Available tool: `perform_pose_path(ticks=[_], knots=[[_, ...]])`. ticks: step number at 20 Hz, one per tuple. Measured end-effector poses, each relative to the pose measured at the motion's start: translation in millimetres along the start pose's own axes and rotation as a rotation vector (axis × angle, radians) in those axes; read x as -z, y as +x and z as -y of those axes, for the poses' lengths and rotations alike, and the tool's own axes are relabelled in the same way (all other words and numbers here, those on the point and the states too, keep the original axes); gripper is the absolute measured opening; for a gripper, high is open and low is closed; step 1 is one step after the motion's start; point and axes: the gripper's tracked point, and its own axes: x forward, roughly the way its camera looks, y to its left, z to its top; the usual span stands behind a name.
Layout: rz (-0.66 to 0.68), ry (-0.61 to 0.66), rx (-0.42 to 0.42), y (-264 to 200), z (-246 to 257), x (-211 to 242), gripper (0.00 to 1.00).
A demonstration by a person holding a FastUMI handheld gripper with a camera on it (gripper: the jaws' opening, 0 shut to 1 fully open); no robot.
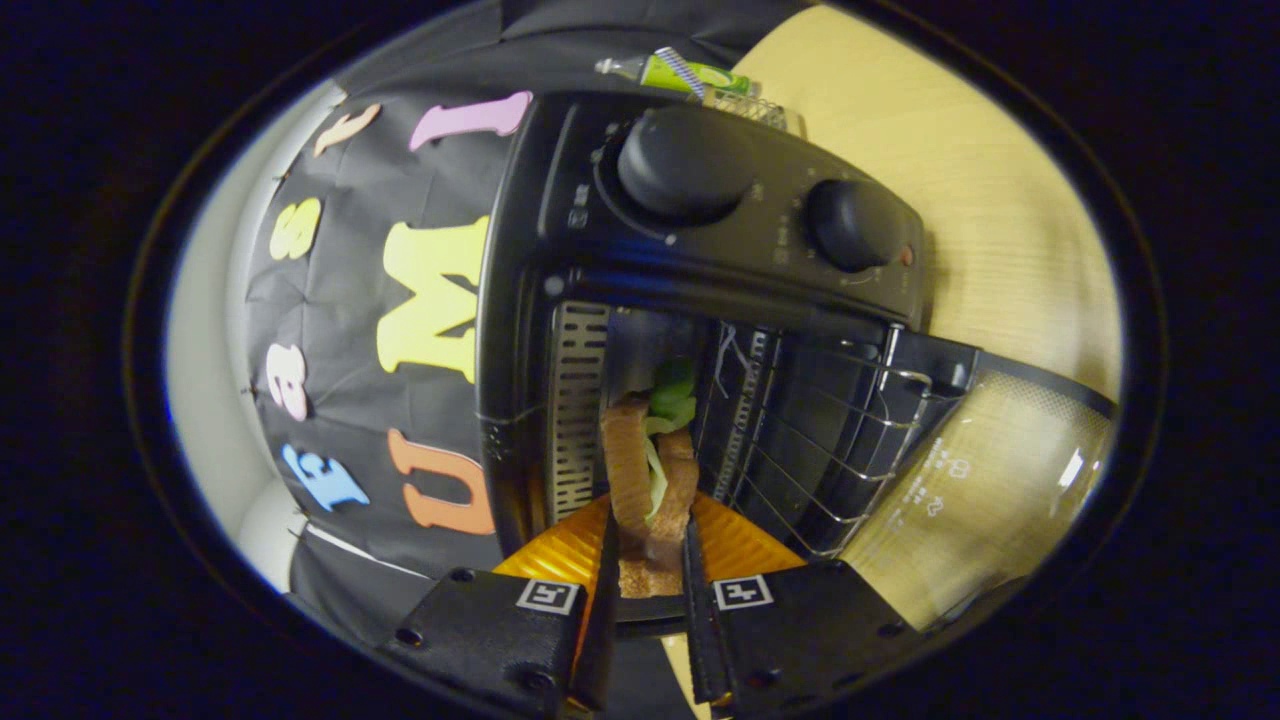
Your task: Open the toaster oven, put the food inside, and close the toaster oven door.
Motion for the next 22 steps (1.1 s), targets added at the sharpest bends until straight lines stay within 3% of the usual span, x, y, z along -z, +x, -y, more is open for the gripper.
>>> perform_pose_path(ticks=[6,17,20,22], knots=[[-0.062,-0.085,0.073,15.6,10.6,18.1,0.44],[-0.167,-0.298,0.247,-2.5,21.1,33.7,0.65],[-0.182,-0.385,0.304,-13.6,22.1,34.7,0.66],[-0.204,-0.415,0.339,-18.9,25.0,38.7,0.75]])
